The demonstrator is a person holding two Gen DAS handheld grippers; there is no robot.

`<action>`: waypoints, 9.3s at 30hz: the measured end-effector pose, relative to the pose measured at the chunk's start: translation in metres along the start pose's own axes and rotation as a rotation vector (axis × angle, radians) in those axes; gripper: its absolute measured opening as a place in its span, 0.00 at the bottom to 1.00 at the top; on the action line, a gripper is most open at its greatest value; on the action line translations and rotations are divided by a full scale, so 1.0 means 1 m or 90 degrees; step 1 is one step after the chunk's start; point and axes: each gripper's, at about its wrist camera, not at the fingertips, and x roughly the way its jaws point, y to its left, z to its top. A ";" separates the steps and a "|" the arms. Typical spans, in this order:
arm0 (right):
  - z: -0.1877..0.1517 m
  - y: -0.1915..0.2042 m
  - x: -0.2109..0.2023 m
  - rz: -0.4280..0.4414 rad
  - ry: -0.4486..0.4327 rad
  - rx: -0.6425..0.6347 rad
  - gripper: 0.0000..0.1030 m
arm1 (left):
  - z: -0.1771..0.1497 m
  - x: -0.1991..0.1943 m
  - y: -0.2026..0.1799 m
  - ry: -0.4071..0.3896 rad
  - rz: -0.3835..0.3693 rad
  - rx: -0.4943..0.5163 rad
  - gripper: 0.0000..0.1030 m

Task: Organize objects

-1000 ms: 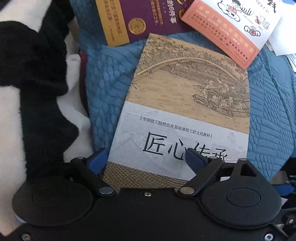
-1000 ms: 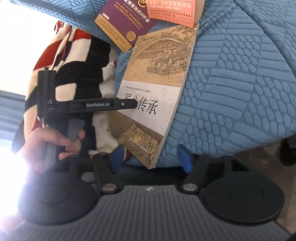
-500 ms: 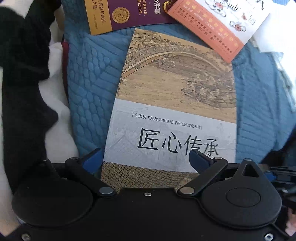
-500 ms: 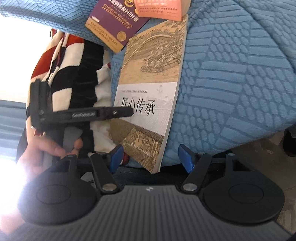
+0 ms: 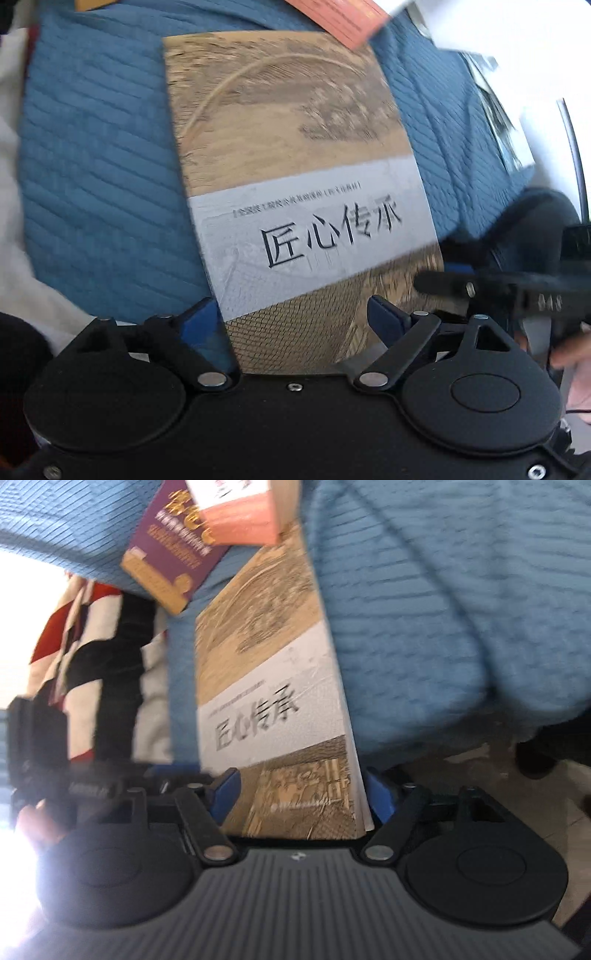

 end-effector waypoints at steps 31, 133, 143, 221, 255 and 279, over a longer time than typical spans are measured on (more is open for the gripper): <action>0.022 -0.028 -0.047 0.119 0.015 -0.043 0.12 | -0.056 -0.002 0.012 -0.158 -0.132 -0.287 0.83; 0.029 -0.041 -0.091 -0.153 -0.052 -0.143 0.30 | -0.106 0.016 -0.066 -0.280 -0.079 -0.335 0.34; 0.022 -0.014 -0.137 -0.159 -0.110 -0.201 0.30 | -0.109 -0.033 -0.091 -0.350 -0.045 -0.276 0.40; -0.009 0.057 -0.185 -0.125 -0.336 -0.368 0.88 | -0.098 -0.127 -0.150 -0.630 0.100 -0.064 1.00; 0.109 0.039 -0.099 -0.100 -0.294 -0.328 0.88 | 0.084 -0.075 -0.078 -0.555 0.073 -0.071 0.99; 0.201 0.061 0.004 -0.042 -0.169 -0.303 0.88 | 0.199 -0.045 0.000 -0.463 0.069 -0.022 0.99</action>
